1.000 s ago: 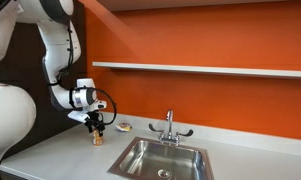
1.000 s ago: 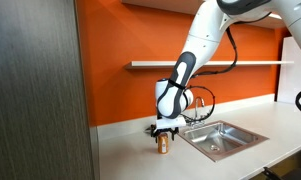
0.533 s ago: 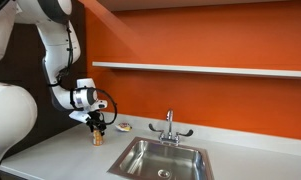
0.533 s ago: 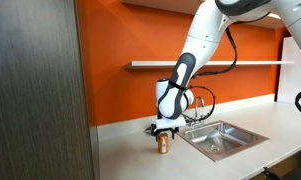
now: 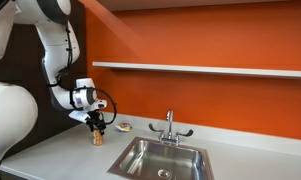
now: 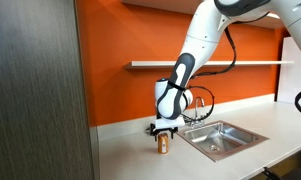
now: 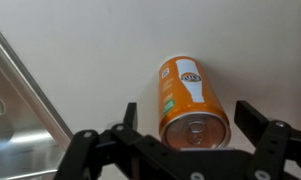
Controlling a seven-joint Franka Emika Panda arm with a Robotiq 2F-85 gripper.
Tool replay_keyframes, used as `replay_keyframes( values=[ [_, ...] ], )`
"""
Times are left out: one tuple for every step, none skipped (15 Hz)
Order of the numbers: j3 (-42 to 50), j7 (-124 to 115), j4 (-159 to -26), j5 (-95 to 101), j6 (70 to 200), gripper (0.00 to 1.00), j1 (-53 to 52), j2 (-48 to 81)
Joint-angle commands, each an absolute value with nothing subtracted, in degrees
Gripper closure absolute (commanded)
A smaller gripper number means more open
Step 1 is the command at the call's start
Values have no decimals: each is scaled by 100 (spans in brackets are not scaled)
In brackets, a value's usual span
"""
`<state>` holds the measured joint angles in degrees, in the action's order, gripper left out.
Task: Put the orange can on the bottom shelf.
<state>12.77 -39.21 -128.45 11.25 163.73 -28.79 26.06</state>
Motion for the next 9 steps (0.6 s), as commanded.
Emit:
replay_keyframes(
  values=[
    [1391, -4179, -12699, 1299, 16431, 0, -2990, 2734],
    [1403, -4191, -12678, 1303, 16426, 0, -3001, 2751],
    [1413, -4194, -12660, 1301, 16425, 0, -3003, 2773],
    [1415, -4195, -12637, 1290, 16428, 2, -3002, 2794],
    [1413, -4188, -12615, 1272, 16436, 26, -2994, 2821],
    [1403, -4175, -12588, 1250, 16439, 27, -2982, 2849],
    [1401, -4173, -12562, 1241, 16442, 32, -2980, 2873],
    [1395, -4165, -12536, 1231, 16442, 40, -2974, 2897],
    [1385, -4163, -12507, 1214, 16440, 48, -2968, 2919]
  ],
)
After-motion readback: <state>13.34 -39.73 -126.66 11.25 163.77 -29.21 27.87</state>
